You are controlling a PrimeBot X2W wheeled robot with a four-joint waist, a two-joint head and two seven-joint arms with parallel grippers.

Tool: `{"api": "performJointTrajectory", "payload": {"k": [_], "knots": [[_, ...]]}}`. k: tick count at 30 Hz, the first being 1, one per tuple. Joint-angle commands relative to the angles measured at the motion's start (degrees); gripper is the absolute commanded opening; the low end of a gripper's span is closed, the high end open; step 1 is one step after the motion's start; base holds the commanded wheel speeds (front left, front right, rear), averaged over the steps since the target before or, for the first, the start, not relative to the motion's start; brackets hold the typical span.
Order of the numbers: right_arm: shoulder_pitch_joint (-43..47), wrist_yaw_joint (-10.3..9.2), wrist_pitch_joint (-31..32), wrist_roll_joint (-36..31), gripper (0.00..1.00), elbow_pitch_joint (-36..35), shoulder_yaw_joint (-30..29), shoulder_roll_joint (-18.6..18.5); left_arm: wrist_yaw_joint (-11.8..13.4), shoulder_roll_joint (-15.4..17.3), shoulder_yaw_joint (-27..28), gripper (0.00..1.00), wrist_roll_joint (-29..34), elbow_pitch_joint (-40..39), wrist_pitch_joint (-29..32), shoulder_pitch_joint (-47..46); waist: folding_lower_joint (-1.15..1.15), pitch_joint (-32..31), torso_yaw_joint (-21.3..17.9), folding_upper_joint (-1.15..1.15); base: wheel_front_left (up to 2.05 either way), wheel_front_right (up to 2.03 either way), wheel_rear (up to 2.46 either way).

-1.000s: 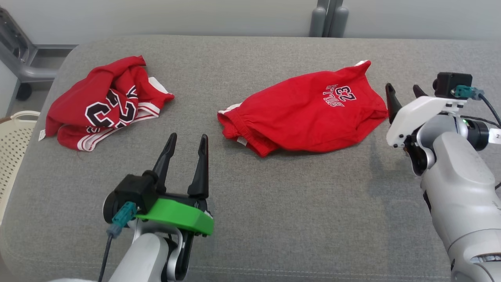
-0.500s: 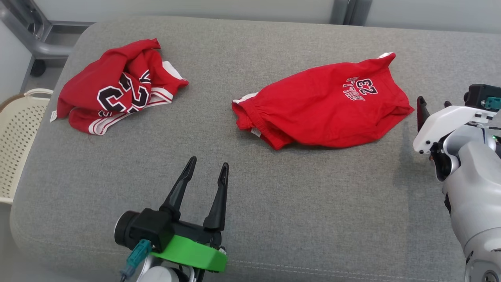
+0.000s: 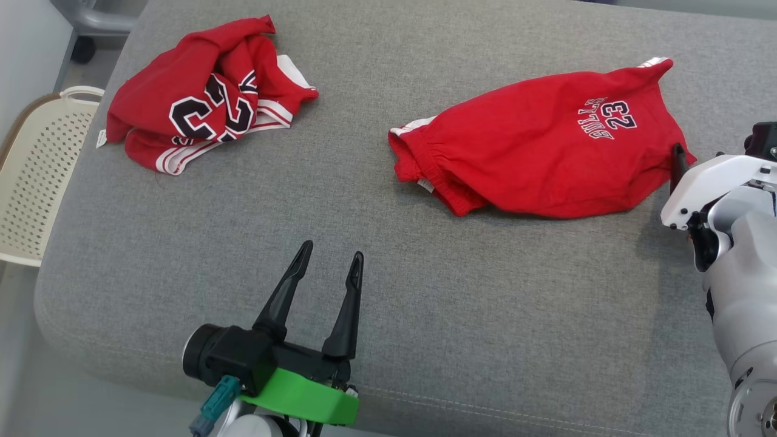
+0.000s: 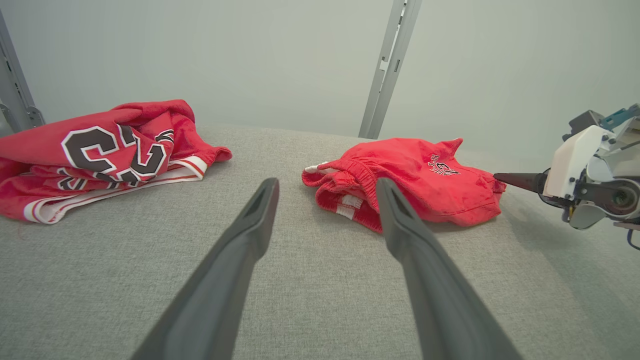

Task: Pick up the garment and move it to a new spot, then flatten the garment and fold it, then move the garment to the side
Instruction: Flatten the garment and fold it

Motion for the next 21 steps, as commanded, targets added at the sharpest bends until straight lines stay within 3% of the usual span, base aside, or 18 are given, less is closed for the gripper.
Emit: {"api": "performJointTrajectory", "payload": {"k": [1, 5, 7, 8, 9, 11, 13, 14, 15, 21], "knots": [[-0.3, -0.02, 0.3, -1.5, 1.00, -0.1, -1.3, -0.1, -0.4, -0.3, 0.2, 1.00, 0.5, -0.1, 0.0, 0.1, 0.00, 1.3, 1.1, 0.00, 0.00, 0.00, 0.00], [-0.6, -0.02, 1.2, -4.4, 1.00, -0.2, -4.4, 0.5, -0.8, -0.7, 0.2, 1.00, 1.3, 0.0, 0.0, -0.6, 0.00, 2.0, 1.7, 0.00, 0.00, 0.00, 0.00], [-0.5, -0.02, 2.1, -5.7, 0.61, -0.2, -5.6, 0.8, -1.0, -0.9, 0.2, 1.00, 1.5, 0.2, 0.0, -0.8, 0.00, 2.2, 1.8, 0.00, 0.00, 0.00, 0.00], [-0.5, -0.02, 2.1, -5.7, 0.61, -0.2, -5.6, 0.8, -1.0, -0.9, 0.2, 1.00, 1.5, 0.2, 0.0, -0.8, 0.00, 2.2, 1.8, 0.00, 0.00, 0.00, 0.00], [-0.5, -0.02, 2.6, -6.4, 0.46, -0.3, -6.3, 1.0, -1.0, -1.0, 0.3, 1.00, 1.8, 0.3, 0.0, -0.9, 0.00, 2.3, 1.9, 0.00, 0.00, 0.00, 0.00], [-0.2, -0.02, 3.2, -7.8, 0.42, -0.5, -7.6, 1.5, -0.9, -1.2, 0.5, 1.00, 2.2, 0.5, 0.0, -1.1, 0.00, 2.3, 2.0, 0.00, 0.00, 0.00, 0.00], [0.0, -0.03, 3.7, -9.0, 0.22, -0.7, -8.6, 2.1, -0.7, -1.2, 0.9, 1.00, 2.7, 0.8, 0.0, -1.3, 0.00, 2.2, 1.9, 0.00, 0.00, 0.00, 0.00], [0.0, -0.05, 3.8, -9.6, 0.05, -1.0, -9.1, 2.2, -0.7, -1.2, 1.3, 1.00, 2.9, 1.0, 0.0, -1.4, 0.00, 2.2, 1.9, 0.00, 0.00, 0.00, 0.00], [0.1, -0.05, 3.8, -10.3, 0.00, -1.2, -9.4, 2.4, -0.7, -1.2, 1.5, 1.00, 3.0, 1.0, 0.0, -1.5, 0.00, 2.1, 1.8, 0.00, 0.00, 0.00, 0.00], [1.0, -0.05, 2.8, -12.6, 0.00, -2.1, -11.1, 3.6, -0.7, -1.2, 3.1, 1.00, 3.3, 2.2, 0.0, -1.2, 0.00, 0.8, 1.0, 0.00, 0.00, 0.00, 0.00]]}}
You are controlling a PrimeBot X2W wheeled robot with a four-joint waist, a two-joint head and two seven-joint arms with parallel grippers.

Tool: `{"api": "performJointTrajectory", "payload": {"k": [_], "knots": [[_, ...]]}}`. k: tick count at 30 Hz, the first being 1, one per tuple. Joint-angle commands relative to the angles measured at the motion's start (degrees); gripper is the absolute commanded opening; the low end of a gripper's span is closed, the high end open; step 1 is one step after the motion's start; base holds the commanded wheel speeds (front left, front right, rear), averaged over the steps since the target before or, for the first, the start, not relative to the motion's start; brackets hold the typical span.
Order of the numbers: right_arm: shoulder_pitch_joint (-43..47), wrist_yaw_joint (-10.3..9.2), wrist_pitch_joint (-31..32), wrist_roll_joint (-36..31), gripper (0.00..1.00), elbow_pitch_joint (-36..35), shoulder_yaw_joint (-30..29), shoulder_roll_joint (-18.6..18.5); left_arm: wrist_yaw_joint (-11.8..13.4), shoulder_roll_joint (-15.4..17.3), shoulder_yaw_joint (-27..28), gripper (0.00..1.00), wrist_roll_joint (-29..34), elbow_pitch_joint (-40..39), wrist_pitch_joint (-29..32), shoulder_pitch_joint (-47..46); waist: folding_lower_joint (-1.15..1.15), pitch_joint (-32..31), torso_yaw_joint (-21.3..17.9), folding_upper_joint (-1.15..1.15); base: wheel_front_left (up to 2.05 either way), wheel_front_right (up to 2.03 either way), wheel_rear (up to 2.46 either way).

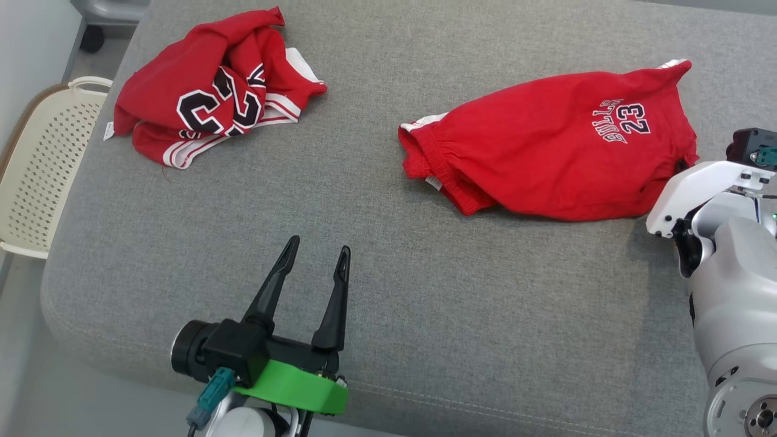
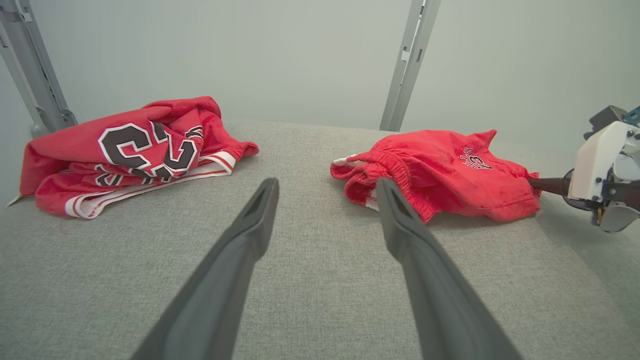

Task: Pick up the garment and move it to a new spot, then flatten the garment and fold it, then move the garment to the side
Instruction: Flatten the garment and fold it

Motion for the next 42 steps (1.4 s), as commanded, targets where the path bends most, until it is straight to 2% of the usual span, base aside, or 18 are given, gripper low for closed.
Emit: {"api": "performJointTrajectory", "payload": {"k": [1, 21, 23, 31, 36, 38, 42], "knots": [[1.1, -0.10, -0.6, -0.2, 0.00, -0.2, -0.5, 0.1, 0.2, -0.1, 0.3, 1.00, 0.1, 0.3, 0.0, -0.3, 0.00, -0.8, -0.4, 0.00, 0.00, 0.00, 0.00], [9.9, -0.10, -2.6, 1.2, 0.00, 0.6, -2.9, 2.8, -0.3, 0.8, 0.1, 1.00, -1.5, 4.5, 1.2, 3.5, 0.00, -9.3, -3.7, 0.00, 0.00, 0.00, 0.00], [10.1, -0.10, -3.4, 1.3, 1.00, 0.5, -2.4, 3.1, -0.1, 1.0, 0.1, 1.00, -1.5, 4.6, 1.5, 3.7, 0.00, -9.7, -3.7, 0.00, 0.00, 0.00, 0.00], [12.8, -0.10, -8.0, 2.3, 1.00, 1.4, -0.5, 4.0, 0.8, 1.9, 0.2, 1.00, -1.9, 5.5, 2.9, 4.8, 0.00, -13.4, -3.9, 0.00, 0.00, 0.00, 0.00], [15.2, -0.09, -11.9, 4.0, 1.00, 0.5, 4.0, 4.4, 3.8, 2.1, 2.3, 1.00, -2.1, 5.9, 2.6, 6.3, 0.00, -17.0, -4.5, 0.00, 0.00, 0.00, 0.00], [16.0, -0.10, -12.4, 6.1, 1.00, -0.7, 6.3, 4.5, 4.5, 2.4, 2.9, 1.00, -2.2, 5.9, 2.6, 6.5, 0.00, -17.9, -5.1, 0.00, 0.00, 0.00, 0.00], [17.6, -0.09, -12.6, 16.1, 1.00, -7.1, 14.8, 4.6, 5.5, 3.1, 3.6, 1.00, -2.4, 6.1, 3.1, 6.8, 0.00, -19.1, -6.3, 0.00, 0.00, 0.00, 0.00]]}}
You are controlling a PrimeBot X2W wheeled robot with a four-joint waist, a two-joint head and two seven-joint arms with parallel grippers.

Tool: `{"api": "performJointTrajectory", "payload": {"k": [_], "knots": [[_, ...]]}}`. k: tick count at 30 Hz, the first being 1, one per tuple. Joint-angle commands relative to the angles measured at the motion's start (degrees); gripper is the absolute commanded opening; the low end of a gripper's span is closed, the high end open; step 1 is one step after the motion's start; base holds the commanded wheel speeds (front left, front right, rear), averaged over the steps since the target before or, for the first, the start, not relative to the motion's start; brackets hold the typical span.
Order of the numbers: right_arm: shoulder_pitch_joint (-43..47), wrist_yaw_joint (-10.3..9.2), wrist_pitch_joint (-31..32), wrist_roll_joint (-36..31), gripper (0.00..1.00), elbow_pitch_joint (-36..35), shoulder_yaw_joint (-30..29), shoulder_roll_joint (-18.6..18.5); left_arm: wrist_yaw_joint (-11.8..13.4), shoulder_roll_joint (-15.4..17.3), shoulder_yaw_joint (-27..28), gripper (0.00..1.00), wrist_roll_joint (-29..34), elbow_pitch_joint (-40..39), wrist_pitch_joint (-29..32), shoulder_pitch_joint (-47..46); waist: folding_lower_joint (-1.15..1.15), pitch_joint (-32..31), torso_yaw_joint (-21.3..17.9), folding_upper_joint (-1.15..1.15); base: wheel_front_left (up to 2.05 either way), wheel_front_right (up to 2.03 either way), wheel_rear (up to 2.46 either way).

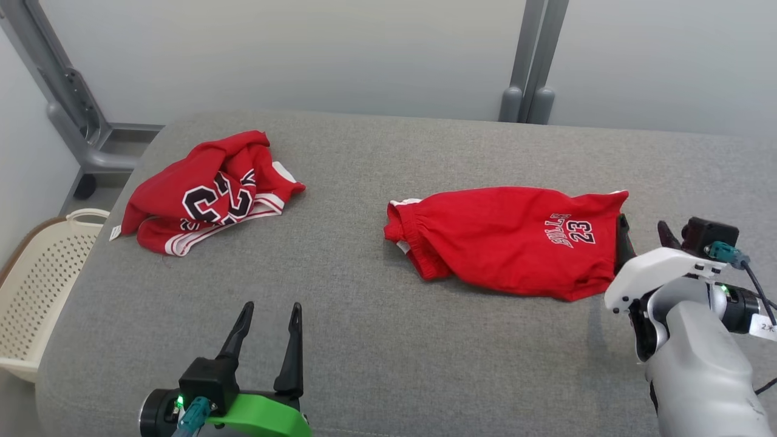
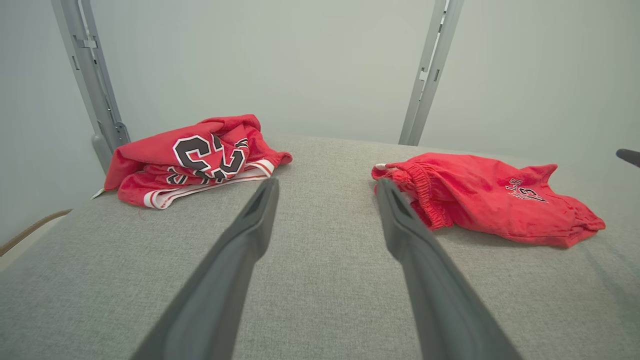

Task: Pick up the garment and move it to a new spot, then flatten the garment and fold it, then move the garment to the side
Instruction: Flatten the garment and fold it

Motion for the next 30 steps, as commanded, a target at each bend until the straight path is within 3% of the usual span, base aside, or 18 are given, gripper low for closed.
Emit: {"api": "performJointTrajectory", "payload": {"k": [1, 6, 18, 25, 30], "knots": [[3.6, -0.08, -0.2, 2.6, 1.00, -3.0, 2.7, -0.1, 0.5, 0.7, 0.4, 1.00, -0.1, 0.1, 0.1, 0.7, 0.00, -1.4, -1.4, 0.00, 0.00, 0.00, 0.00], [11.8, -0.07, -0.3, 9.2, 1.00, -16.0, 11.3, -0.1, 1.2, 1.4, 1.3, 1.00, -0.7, 0.7, 0.3, 1.2, 0.00, -2.7, -2.4, 0.00, 0.00, 0.00, 0.00], [26.3, -0.07, 1.9, 16.5, 1.00, -36.1, 17.9, -0.1, 2.2, 3.5, 3.7, 1.00, -2.3, 3.0, 0.0, 2.4, 0.00, -4.8, -4.5, 0.00, 0.00, 0.00, 0.00], [32.4, -0.07, 5.7, 12.6, 1.00, -44.0, 23.4, -0.1, 1.9, 4.9, 5.0, 1.00, -2.8, 2.7, -1.2, 4.7, 0.00, -5.2, -6.6, 0.00, 0.00, 0.00, 0.00], [35.0, -0.07, 7.2, 11.5, 1.00, -47.5, 23.9, -0.1, 1.0, 6.2, 5.9, 1.00, -4.1, 2.4, -1.5, 6.1, 0.00, -5.3, -7.4, 0.00, 0.00, 0.00, 0.00]]}}
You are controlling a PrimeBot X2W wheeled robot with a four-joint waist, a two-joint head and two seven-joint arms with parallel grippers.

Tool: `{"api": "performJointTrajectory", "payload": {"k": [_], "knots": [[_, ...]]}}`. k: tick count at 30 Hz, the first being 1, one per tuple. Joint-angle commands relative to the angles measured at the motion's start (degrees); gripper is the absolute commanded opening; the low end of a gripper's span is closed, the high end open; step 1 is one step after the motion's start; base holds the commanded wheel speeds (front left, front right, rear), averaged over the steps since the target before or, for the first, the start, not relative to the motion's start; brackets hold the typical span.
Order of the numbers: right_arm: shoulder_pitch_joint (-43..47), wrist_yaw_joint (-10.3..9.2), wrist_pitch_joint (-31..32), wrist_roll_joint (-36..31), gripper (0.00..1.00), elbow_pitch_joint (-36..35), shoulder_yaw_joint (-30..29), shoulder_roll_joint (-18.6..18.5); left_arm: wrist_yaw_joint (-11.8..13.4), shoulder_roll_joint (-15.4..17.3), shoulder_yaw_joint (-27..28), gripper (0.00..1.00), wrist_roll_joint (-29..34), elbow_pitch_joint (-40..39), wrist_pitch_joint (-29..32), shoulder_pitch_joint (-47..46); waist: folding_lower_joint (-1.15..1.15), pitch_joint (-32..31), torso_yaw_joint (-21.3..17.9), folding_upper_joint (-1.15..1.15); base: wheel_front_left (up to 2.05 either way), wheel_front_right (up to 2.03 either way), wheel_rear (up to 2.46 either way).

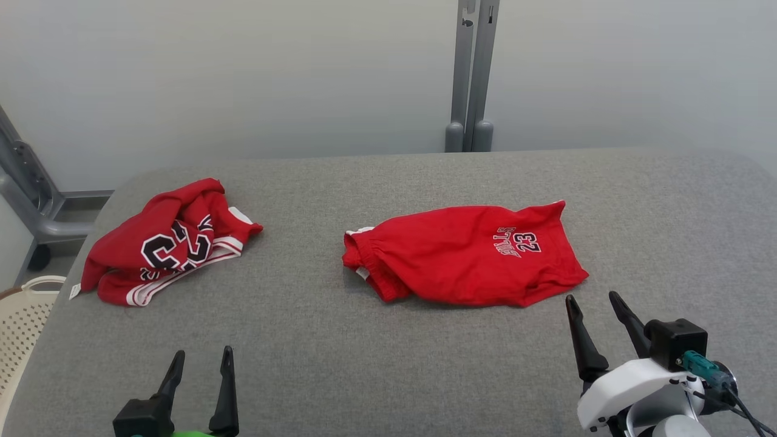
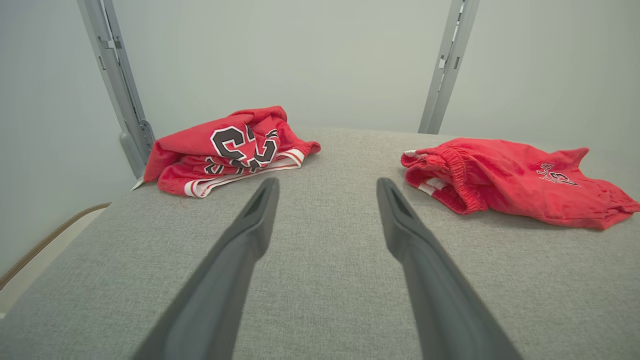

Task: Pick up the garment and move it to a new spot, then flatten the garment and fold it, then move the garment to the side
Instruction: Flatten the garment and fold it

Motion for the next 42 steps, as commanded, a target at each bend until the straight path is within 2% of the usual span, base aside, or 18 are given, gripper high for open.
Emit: {"api": "performJointTrajectory", "payload": {"k": [1, 15, 22, 26, 29, 33, 36, 42], "knots": [[1.1, -0.06, 0.5, -0.2, 1.00, -1.1, 0.0, -0.1, -0.2, 0.7, 0.6, 1.00, -0.4, -0.4, -0.4, 1.0, 0.00, -0.1, -0.3, 0.00, 0.00, 0.00, 0.00], [2.3, -0.06, 3.0, 0.8, 1.00, -3.5, -0.4, -0.1, 1.0, 1.0, -0.1, 1.00, -0.4, -1.4, 0.4, 1.7, 0.00, 0.2, 0.3, 0.00, 0.00, 0.00, 0.00], [1.0, -0.06, 5.6, 2.2, 1.00, -2.7, -2.9, -0.2, 1.2, 0.9, -0.2, 1.00, -0.6, -1.8, 0.0, 1.1, 0.00, 0.7, 0.3, 0.00, 0.00, 0.00, 0.00], [-2.2, -0.05, 11.9, 2.4, 1.00, -0.5, -4.6, -0.1, 1.4, 1.0, -0.1, 1.00, -0.8, -1.9, 0.0, 1.1, 0.00, 1.2, -0.1, 0.00, 0.00, 0.00, 0.00], [-5.5, -0.06, 19.3, 1.8, 1.00, 1.9, -6.0, -0.2, 1.3, 1.1, -0.4, 1.00, -0.8, -1.8, 0.0, 0.9, 0.00, 1.7, -0.2, 0.00, 0.00, 0.00, 0.00], [-11.7, -0.02, 29.3, -0.3, 1.00, 5.4, -10.8, 0.0, 0.9, 1.1, -1.0, 1.00, -0.6, -1.9, 0.2, 0.0, 0.00, 2.6, 0.6, 0.00, 0.00, 0.00, 0.00], [-16.7, -0.03, 35.0, -3.3, 1.00, 8.0, -13.6, -0.2, 0.7, 0.9, -1.8, 1.00, -0.2, -2.0, 0.3, -0.7, 0.00, 3.6, 1.6, 0.00, 0.00, 0.00, 0.00], [-26.0, -0.03, 41.7, -12.7, 1.00, 14.2, -19.9, -0.1, -0.3, 0.9, -3.4, 1.00, 0.3, -1.9, 0.9, -1.9, 0.00, 6.5, 4.0, 0.00, 0.00, 0.00, 0.00]]}}
